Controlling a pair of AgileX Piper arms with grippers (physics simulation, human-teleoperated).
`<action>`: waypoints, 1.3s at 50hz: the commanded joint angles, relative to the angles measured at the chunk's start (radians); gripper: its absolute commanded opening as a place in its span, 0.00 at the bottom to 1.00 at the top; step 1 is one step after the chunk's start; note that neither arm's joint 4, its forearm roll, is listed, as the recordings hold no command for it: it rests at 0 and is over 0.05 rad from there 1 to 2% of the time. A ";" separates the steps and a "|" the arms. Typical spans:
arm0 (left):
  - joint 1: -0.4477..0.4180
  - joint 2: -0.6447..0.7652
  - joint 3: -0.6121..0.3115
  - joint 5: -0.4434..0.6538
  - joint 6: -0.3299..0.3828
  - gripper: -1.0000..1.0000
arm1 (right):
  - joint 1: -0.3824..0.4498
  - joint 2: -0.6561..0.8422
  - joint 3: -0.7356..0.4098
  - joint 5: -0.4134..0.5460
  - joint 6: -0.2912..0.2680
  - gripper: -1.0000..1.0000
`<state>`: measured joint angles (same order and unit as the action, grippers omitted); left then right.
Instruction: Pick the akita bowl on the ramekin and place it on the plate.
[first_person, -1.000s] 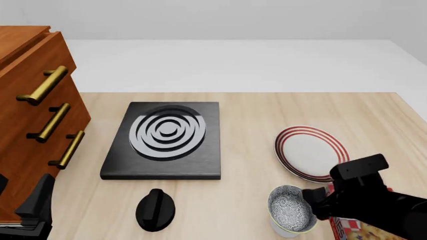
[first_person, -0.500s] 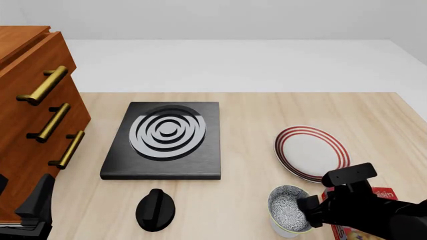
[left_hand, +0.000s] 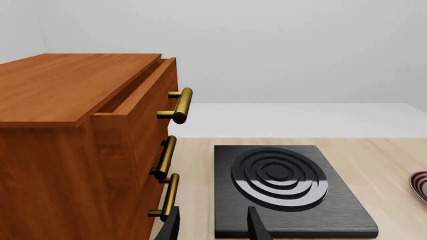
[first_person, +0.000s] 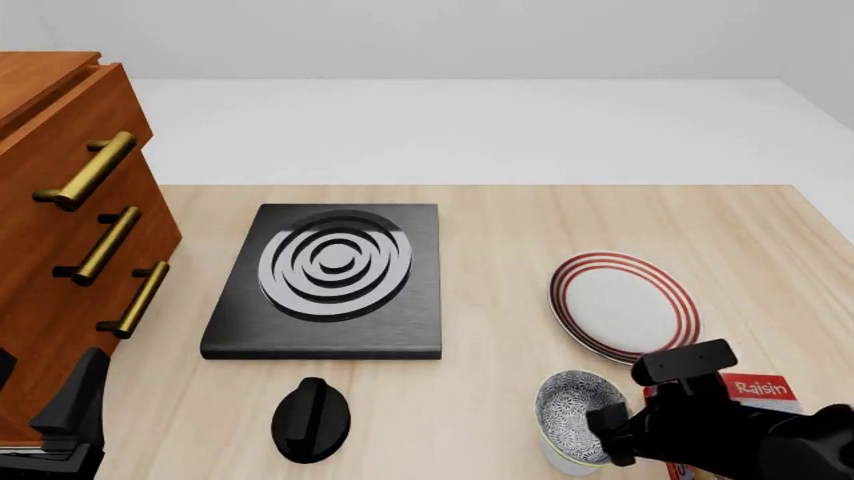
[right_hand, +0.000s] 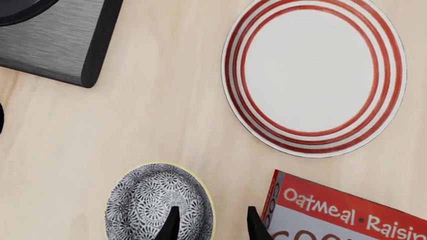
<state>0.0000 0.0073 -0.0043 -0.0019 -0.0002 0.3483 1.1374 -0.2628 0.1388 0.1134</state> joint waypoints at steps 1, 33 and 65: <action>0.000 0.000 0.000 0.000 0.000 1.00 | 0.012 0.053 0.032 -0.070 0.003 1.00; 0.000 0.000 0.000 0.000 0.000 1.00 | 0.020 0.055 0.036 -0.087 0.007 0.00; 0.000 0.000 0.000 0.000 0.000 1.00 | -0.006 -0.160 -0.137 0.160 -0.041 0.00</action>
<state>0.0000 0.0074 -0.0043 -0.0019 -0.0001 0.3431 1.0246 -0.3525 0.2453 0.0780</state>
